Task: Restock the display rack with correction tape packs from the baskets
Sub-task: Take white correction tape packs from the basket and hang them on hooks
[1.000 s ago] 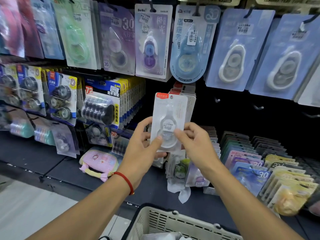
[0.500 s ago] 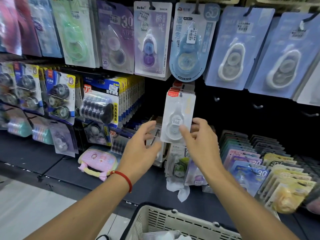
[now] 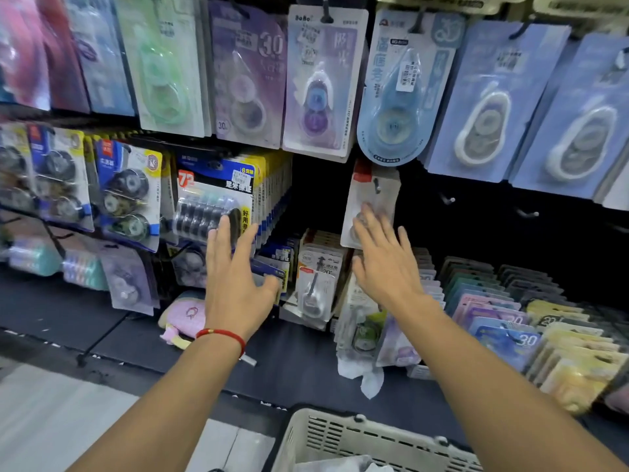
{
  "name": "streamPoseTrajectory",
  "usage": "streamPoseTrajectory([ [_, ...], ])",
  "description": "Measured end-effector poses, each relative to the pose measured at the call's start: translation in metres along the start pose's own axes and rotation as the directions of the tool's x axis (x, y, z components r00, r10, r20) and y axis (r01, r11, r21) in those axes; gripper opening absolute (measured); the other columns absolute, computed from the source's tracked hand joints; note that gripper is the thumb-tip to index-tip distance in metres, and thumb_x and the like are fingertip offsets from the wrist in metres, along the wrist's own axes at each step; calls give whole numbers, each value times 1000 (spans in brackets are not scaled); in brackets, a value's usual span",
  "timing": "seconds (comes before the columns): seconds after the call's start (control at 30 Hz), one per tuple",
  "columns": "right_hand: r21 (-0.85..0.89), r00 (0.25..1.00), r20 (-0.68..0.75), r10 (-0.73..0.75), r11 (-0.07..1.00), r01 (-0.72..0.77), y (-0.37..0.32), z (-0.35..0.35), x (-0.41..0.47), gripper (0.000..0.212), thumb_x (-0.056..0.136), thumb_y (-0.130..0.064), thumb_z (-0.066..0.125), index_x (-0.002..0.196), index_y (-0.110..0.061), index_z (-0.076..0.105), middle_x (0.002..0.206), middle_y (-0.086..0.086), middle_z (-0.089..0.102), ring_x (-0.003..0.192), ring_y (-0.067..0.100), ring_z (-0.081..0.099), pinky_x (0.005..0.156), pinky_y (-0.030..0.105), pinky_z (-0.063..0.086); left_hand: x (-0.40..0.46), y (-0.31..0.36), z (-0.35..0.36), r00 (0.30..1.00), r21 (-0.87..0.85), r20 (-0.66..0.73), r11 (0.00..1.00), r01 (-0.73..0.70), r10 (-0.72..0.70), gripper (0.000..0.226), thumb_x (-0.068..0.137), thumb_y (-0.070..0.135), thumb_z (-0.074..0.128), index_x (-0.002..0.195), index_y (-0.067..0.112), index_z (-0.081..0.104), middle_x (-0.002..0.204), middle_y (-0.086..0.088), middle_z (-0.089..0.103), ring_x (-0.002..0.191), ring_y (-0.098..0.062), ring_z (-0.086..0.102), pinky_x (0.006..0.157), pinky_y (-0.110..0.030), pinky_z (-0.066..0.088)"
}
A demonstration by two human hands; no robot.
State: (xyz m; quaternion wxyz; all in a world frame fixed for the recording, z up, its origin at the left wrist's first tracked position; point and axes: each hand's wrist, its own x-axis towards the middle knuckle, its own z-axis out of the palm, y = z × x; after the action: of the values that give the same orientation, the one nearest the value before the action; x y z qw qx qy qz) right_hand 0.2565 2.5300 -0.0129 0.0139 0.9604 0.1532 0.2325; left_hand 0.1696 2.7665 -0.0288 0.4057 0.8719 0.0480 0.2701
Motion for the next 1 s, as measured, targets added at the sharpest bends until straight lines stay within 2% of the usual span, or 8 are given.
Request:
streamPoseTrajectory([
  [0.17, 6, 1000, 26, 2, 1000, -2, 0, 0, 10, 86, 97, -17, 56, 167, -22, 6, 175, -5, -13, 162, 21, -4, 127, 54, 23, -1, -9, -3, 998, 93, 21, 994, -59, 57, 83, 87, 7, 69, 162, 24, 38, 177, 2, -2, 163, -22, -7, 128, -47, 17],
  [0.37, 59, 1000, 0, -20, 998, 20, 4, -10, -12, 61, 90, -10, 58, 150, -12, 42, 173, 7, 17, 157, 31, 21, 117, 51, 37, -17, -8, -6, 982, 187, 86, 966, -180, 166, 76, 87, 3, 70, 157, 18, 45, 175, -7, 12, 162, -30, 5, 129, -48, 19],
  [0.43, 151, 1000, 22, 9, 988, -12, 10, -10, -30, 58, 94, -10, 57, 151, -11, 45, 172, 9, 23, 151, 33, 31, 111, 50, 42, -28, -5, -3, 962, 193, 168, 950, -244, 213, 73, 87, 3, 70, 155, 17, 48, 173, -9, 23, 160, -32, 14, 129, -47, 21],
  [0.53, 257, 997, 62, 42, 965, -57, 23, -3, -72, 49, 100, -13, 56, 149, -14, 49, 164, 7, 37, 143, 30, 42, 107, 46, 45, -50, -4, 9, 898, 165, 372, 935, -314, 235, 64, 87, 6, 69, 149, 17, 54, 164, -8, 38, 154, -30, 27, 126, -41, 26],
  [0.7, 307, 951, 299, 82, 935, -177, 46, 15, -162, 23, 99, -18, 55, 119, -19, 67, 113, 1, 68, 104, 29, 66, 75, 35, 47, -101, -14, 39, 679, 270, 702, 803, -532, 213, 58, 93, 18, 60, 149, 24, 50, 156, 2, 44, 148, -22, 34, 117, -38, 37],
  [0.8, 253, 823, 567, 50, 940, -231, 59, 34, -216, 23, 99, -19, 54, 117, -20, 69, 110, 3, 72, 106, 30, 66, 82, 37, 50, -143, -24, 58, 610, 261, 777, 800, -541, 159, 51, 94, 18, 56, 144, 25, 54, 151, 4, 49, 143, -21, 40, 115, -38, 38],
  [0.9, 155, 534, 846, 17, 949, -276, 72, 57, -272, 32, 102, -27, 55, 130, -16, 63, 133, 7, 65, 121, 31, 61, 97, 36, 49, -206, -44, 77, 530, 245, 845, 837, -489, 63, 46, 95, 16, 54, 139, 26, 59, 144, 4, 55, 138, -21, 48, 114, -34, 41],
  [1.0, 55, 296, 954, 44, 946, -319, 82, 79, -329, 53, 101, -42, 60, 149, -21, 50, 151, 6, 52, 134, 28, 53, 107, 36, 44, -263, -69, 92, 437, 258, 897, 874, -411, -59, 48, 100, 21, 53, 148, 28, 51, 153, 4, 50, 143, -19, 43, 117, -33, 38],
])
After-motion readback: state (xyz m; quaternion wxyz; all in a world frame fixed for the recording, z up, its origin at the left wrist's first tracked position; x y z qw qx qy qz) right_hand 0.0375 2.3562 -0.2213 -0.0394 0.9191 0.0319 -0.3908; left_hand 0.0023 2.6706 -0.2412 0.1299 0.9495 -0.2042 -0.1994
